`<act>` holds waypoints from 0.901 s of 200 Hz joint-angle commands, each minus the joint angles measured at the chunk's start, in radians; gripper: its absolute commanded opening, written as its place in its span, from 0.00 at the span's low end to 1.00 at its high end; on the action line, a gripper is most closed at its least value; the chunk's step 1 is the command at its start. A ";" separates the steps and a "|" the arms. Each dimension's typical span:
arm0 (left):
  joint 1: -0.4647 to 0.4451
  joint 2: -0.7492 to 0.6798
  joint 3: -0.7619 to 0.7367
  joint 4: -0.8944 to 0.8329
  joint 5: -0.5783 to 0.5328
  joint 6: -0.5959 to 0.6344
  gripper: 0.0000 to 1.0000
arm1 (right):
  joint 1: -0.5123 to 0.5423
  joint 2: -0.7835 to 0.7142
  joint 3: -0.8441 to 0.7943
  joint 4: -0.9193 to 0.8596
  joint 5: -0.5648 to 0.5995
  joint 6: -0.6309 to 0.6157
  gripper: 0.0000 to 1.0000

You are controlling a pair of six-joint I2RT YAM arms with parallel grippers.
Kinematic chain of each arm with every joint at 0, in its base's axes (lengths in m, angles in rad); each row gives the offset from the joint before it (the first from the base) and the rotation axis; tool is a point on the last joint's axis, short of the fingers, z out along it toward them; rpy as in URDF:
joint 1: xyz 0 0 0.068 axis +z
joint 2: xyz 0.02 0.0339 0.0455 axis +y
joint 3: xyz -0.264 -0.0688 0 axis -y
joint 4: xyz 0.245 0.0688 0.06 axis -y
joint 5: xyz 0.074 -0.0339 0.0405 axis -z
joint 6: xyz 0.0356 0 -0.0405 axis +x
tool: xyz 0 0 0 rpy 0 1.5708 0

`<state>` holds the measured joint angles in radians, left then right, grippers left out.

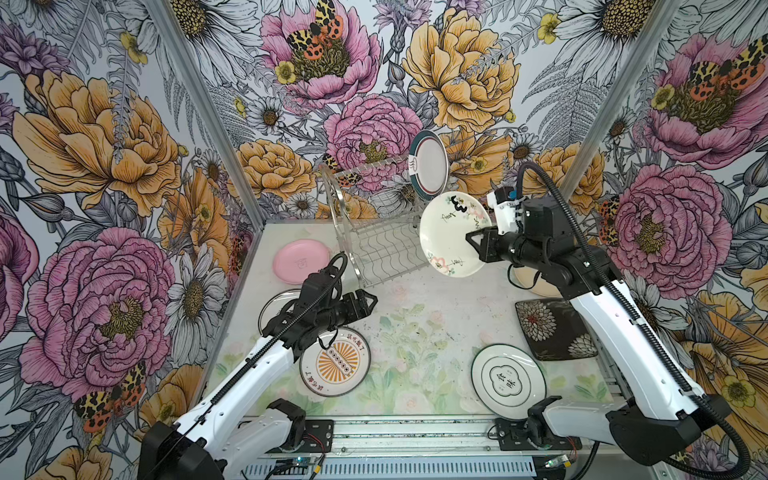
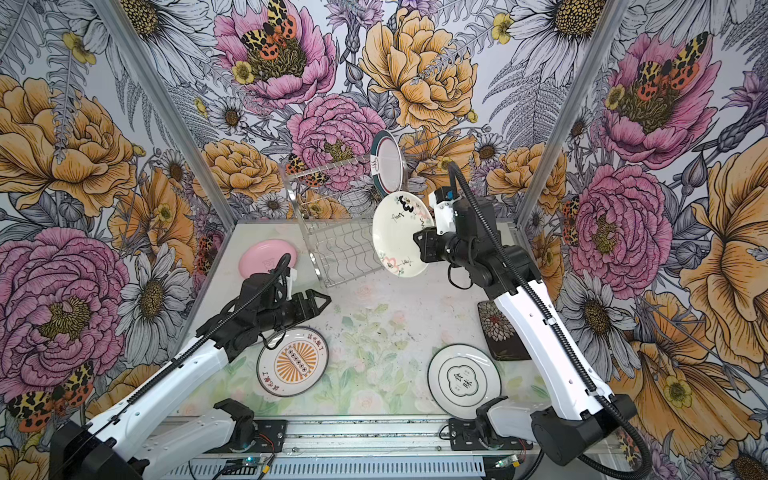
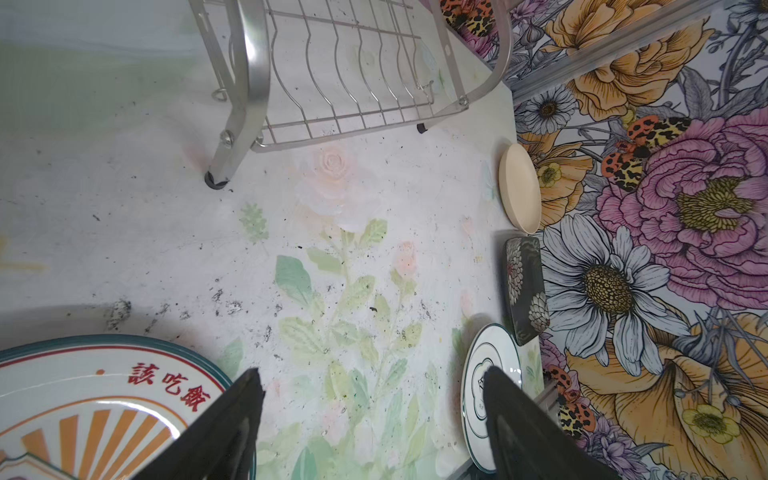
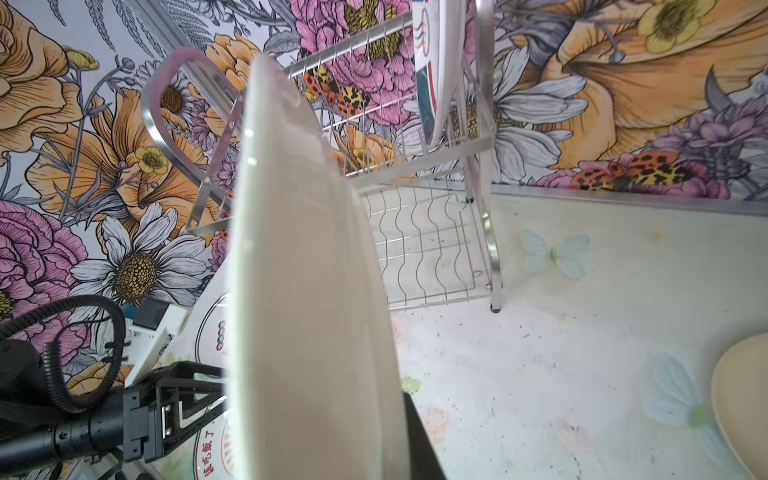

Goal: Load the plates into the dish rack
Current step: 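Lift the cream flower plate upright with the right gripper toward the rack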

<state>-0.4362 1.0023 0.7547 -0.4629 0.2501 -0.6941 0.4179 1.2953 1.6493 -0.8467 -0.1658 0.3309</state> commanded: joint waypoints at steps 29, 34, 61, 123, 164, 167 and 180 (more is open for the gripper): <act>0.009 0.002 0.013 -0.015 -0.066 0.046 0.86 | 0.030 0.134 0.302 0.089 0.172 -0.116 0.00; 0.008 0.001 0.011 -0.015 -0.067 0.047 0.86 | 0.030 0.157 0.334 0.090 0.176 -0.129 0.00; 0.011 -0.001 0.009 -0.014 -0.067 0.056 0.87 | 0.032 0.274 0.488 0.117 0.224 -0.152 0.00; 0.035 -0.013 -0.008 -0.004 -0.045 0.057 0.87 | 0.043 0.519 0.731 0.241 0.299 -0.215 0.00; 0.052 -0.012 -0.009 -0.003 -0.029 0.059 0.88 | 0.064 0.700 0.921 0.248 0.346 -0.282 0.00; 0.053 -0.011 -0.010 -0.002 -0.028 0.060 0.88 | 0.065 0.712 0.935 0.248 0.349 -0.289 0.00; 0.060 -0.012 -0.011 -0.003 -0.022 0.062 0.88 | 0.072 0.756 0.979 0.253 0.369 -0.312 0.00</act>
<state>-0.3923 1.0035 0.7544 -0.4721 0.2096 -0.6540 0.4713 2.0148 2.5095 -0.7490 0.1478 0.0792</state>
